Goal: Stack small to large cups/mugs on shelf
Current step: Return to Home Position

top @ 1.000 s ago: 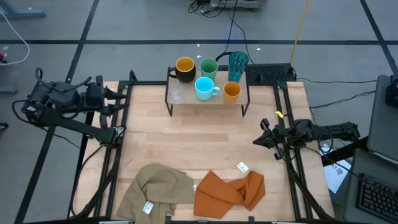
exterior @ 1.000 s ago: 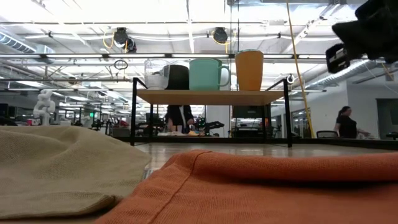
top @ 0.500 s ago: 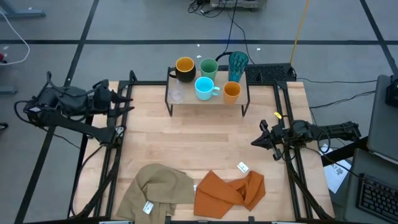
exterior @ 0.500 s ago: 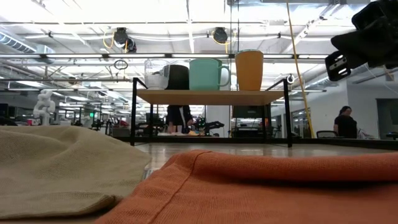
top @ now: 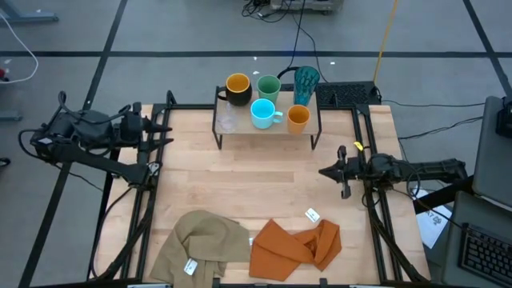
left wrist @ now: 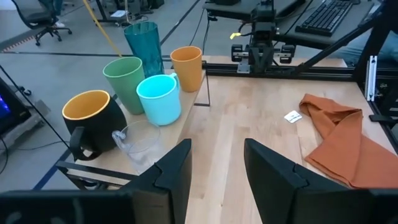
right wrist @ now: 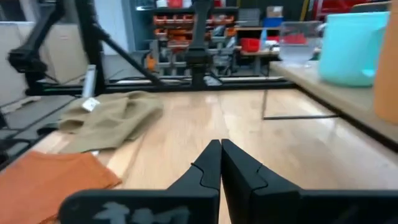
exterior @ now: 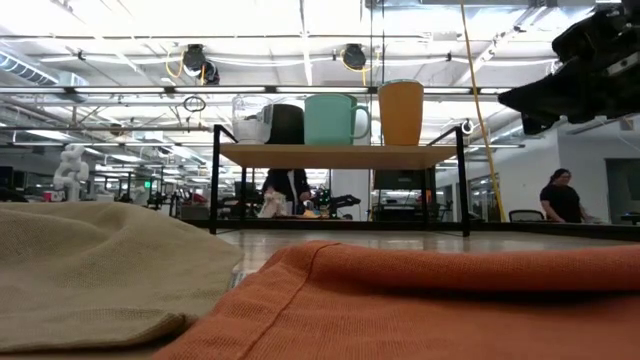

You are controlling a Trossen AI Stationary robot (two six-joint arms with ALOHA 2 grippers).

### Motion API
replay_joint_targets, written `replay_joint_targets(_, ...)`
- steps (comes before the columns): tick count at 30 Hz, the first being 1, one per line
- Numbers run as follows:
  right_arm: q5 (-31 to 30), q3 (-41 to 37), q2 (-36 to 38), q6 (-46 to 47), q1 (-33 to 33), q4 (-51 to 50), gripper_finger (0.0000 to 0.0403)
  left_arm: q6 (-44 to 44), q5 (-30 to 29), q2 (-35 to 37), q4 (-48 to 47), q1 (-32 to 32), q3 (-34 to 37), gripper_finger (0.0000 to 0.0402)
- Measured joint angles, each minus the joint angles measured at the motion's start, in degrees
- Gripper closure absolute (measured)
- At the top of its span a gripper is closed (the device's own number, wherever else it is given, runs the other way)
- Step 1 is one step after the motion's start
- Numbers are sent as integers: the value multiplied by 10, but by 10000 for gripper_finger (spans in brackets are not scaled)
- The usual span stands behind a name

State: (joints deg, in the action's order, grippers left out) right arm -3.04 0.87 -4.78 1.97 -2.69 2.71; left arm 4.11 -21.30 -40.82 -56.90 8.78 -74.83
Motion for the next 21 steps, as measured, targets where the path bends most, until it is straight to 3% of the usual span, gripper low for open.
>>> replay_joint_targets(6, 6, 0, -1, -19, 58, 10, 403, -4, 1, 0, 0, 0, 0, 256)
replay_joint_targets(13, 93, 3, -1, -23, 127, 32, 403, 4, 3, 0, -1, 0, 0, 256)
replay_joint_targets(21, 123, 3, 1, -2, 147, 85, 403, 13, 4, 0, -5, 0, 0, 256)
